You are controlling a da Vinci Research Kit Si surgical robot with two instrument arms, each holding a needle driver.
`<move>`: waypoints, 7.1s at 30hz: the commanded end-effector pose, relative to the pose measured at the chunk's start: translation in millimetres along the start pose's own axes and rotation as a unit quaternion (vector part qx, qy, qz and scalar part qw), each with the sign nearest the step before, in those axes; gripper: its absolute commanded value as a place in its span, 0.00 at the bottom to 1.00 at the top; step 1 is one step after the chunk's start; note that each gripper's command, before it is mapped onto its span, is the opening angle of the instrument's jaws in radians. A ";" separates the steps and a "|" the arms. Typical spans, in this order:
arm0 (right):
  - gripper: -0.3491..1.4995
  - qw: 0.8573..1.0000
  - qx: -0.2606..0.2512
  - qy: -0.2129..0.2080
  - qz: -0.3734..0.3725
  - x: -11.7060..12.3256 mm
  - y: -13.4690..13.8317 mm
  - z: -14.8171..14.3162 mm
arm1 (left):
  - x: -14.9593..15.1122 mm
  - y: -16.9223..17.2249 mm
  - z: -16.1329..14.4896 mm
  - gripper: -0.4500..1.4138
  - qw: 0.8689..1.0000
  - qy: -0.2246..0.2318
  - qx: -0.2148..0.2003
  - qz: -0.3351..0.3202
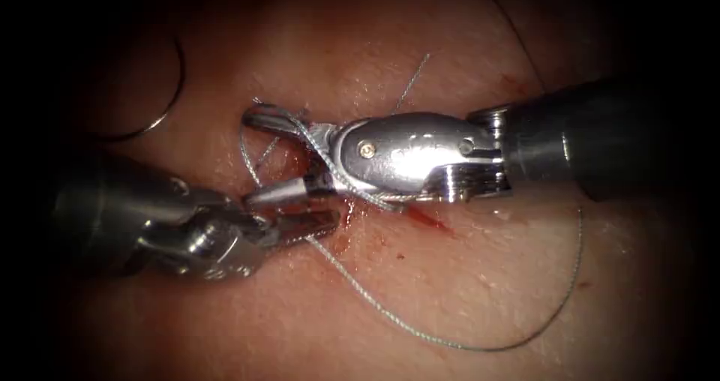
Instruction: Wound Closure
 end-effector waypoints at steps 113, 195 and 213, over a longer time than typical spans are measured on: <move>0.58 0.997 -0.056 0.015 0.060 3.3 2.0 -0.6 | 5.3 -3.3 -1.8 0.00 1.000 0.019 -0.002 -0.009; 0.42 0.990 0.083 0.088 0.075 -3.9 -3.8 -1.0 | -14.1 -7.2 4.9 0.00 0.944 0.262 0.105 -0.171; 0.40 0.976 0.068 0.161 0.129 -3.2 -2.3 -2.0 | -14.1 -4.6 4.1 0.00 0.920 0.311 0.143 -0.191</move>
